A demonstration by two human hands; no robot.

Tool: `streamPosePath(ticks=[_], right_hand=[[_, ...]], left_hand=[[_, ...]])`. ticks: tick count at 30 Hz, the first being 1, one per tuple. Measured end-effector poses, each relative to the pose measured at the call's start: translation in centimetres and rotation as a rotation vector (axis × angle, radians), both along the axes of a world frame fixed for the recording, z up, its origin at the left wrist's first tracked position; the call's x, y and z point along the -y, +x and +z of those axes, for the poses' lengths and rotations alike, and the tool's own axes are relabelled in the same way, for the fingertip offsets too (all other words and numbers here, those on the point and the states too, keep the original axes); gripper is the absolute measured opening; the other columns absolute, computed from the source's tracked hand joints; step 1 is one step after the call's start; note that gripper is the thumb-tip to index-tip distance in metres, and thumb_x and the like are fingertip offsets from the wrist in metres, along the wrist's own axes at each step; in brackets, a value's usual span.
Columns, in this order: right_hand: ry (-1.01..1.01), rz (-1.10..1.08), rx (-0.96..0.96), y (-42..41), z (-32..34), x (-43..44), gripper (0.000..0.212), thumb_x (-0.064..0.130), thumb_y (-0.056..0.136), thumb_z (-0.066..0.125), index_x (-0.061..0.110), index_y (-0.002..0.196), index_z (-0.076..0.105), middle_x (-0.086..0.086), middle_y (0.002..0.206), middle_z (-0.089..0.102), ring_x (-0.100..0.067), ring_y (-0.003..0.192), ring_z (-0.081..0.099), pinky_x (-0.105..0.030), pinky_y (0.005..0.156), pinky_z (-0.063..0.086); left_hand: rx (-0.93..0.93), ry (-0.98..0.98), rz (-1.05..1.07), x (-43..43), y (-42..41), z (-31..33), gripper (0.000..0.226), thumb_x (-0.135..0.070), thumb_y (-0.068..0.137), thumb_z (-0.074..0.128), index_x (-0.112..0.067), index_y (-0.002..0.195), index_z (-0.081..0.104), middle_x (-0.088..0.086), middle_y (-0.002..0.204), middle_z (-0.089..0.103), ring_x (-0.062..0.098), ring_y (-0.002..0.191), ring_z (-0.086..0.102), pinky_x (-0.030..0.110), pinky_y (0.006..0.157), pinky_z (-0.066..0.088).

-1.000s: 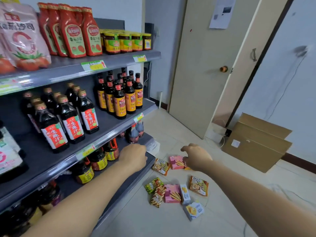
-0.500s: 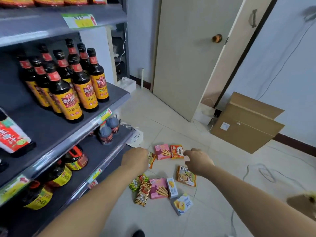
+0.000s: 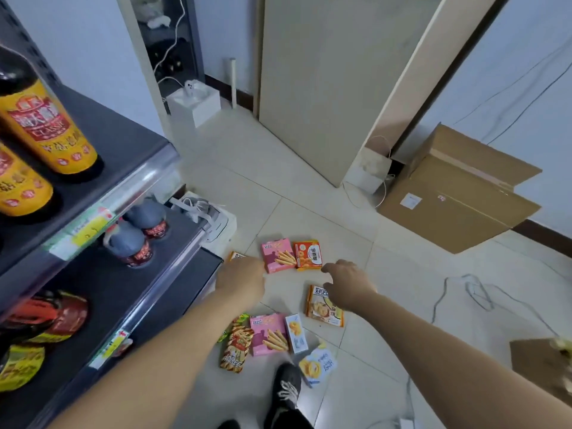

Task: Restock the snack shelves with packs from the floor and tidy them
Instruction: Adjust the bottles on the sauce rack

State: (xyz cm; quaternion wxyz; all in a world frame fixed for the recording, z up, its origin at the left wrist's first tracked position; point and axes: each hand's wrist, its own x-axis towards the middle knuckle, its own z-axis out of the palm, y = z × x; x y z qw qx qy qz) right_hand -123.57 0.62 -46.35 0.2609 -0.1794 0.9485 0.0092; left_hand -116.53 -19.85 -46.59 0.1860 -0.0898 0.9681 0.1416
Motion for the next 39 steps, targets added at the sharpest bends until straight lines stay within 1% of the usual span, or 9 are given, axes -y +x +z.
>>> streamPosePath(ticks=[3,14,17,20,27,32,35,37,39], right_hand=[[0.016,0.025,0.023,-4.0,-3.1,0.3,0.041,0.026,0.095,0.049,0.022,0.136,0.047,-0.006,0.133,0.051,-0.026,0.125,0.047,-0.039,0.099,0.045],[0.088,0.014,0.090,-14.9,-19.1,1.4,0.041,0.029,0.096,0.048,0.021,0.136,0.047,-0.005,0.135,0.049,-0.024,0.127,0.045,-0.038,0.097,0.045],[0.079,-0.011,0.102,-17.1,-25.2,2.4,0.040,0.030,0.095,0.048,0.022,0.135,0.048,-0.005,0.134,0.050,-0.025,0.125,0.046,-0.038,0.096,0.046],[0.046,-0.052,0.102,-18.9,-32.1,3.3,0.038,0.031,0.094,0.050,0.023,0.132,0.051,-0.004,0.135,0.052,-0.024,0.125,0.048,-0.036,0.096,0.046],[-0.060,-0.160,0.126,-22.5,-48.0,4.9,0.031,0.028,0.094,0.052,0.018,0.123,0.057,-0.006,0.126,0.059,-0.028,0.117,0.055,-0.034,0.088,0.046],[-0.107,-0.216,0.188,-24.3,-56.6,4.9,0.031,0.026,0.094,0.052,0.016,0.122,0.056,-0.010,0.118,0.063,-0.030,0.108,0.059,-0.032,0.083,0.046],[-0.206,-0.284,0.236,-24.8,-59.7,5.2,0.035,0.018,0.092,0.051,0.011,0.127,0.053,-0.012,0.119,0.062,-0.029,0.108,0.059,-0.036,0.088,0.050],[-0.339,-0.387,0.313,-24.9,-60.9,5.3,0.041,0.009,0.092,0.050,0.009,0.133,0.047,-0.007,0.119,0.060,-0.017,0.103,0.062,-0.031,0.087,0.053],[-0.513,-0.485,0.449,-24.7,-60.9,5.3,0.044,-0.006,0.092,0.044,0.017,0.129,0.039,0.008,0.112,0.056,0.009,0.081,0.061,-0.007,0.068,0.050]], left_hand=[[0.020,0.005,0.033,-0.1,-3.7,-3.0,0.013,-0.019,0.095,0.046,-0.015,0.092,0.057,0.006,0.103,0.065,0.028,0.097,0.061,0.032,0.069,0.044],[0.058,0.019,0.098,0.8,-14.1,-20.2,0.028,-0.024,0.095,0.048,-0.014,0.118,0.061,0.007,0.113,0.066,0.029,0.104,0.062,0.038,0.081,0.053],[0.068,0.020,0.111,1.2,-16.2,-26.8,0.022,-0.020,0.093,0.047,-0.015,0.107,0.063,0.006,0.106,0.067,0.029,0.099,0.062,0.035,0.078,0.052],[0.073,0.025,0.102,1.6,-18.3,-33.9,0.017,-0.018,0.092,0.048,-0.013,0.100,0.062,0.009,0.102,0.066,0.030,0.097,0.062,0.036,0.077,0.053],[0.083,-0.119,-0.042,1.7,-22.7,-50.1,0.022,-0.022,0.091,0.052,-0.015,0.110,0.061,0.008,0.109,0.064,0.028,0.105,0.059,0.035,0.081,0.048],[0.094,-0.101,-0.032,1.5,-24.5,-58.9,0.023,-0.027,0.090,0.056,-0.015,0.110,0.060,0.008,0.109,0.063,0.028,0.103,0.058,0.036,0.081,0.047],[0.111,-0.142,-0.001,1.3,-25.7,-62.6,0.033,-0.033,0.090,0.056,-0.014,0.117,0.056,0.009,0.118,0.060,0.028,0.114,0.052,0.042,0.094,0.042],[0.157,-0.089,0.079,1.3,-26.5,-64.6,0.044,-0.034,0.092,0.052,-0.011,0.129,0.046,0.010,0.130,0.053,0.029,0.127,0.042,0.051,0.107,0.030],[0.236,0.040,0.197,1.4,-27.1,-66.7,0.058,-0.034,0.093,0.049,-0.009,0.141,0.031,0.011,0.139,0.046,0.030,0.134,0.036,0.058,0.110,0.021]])
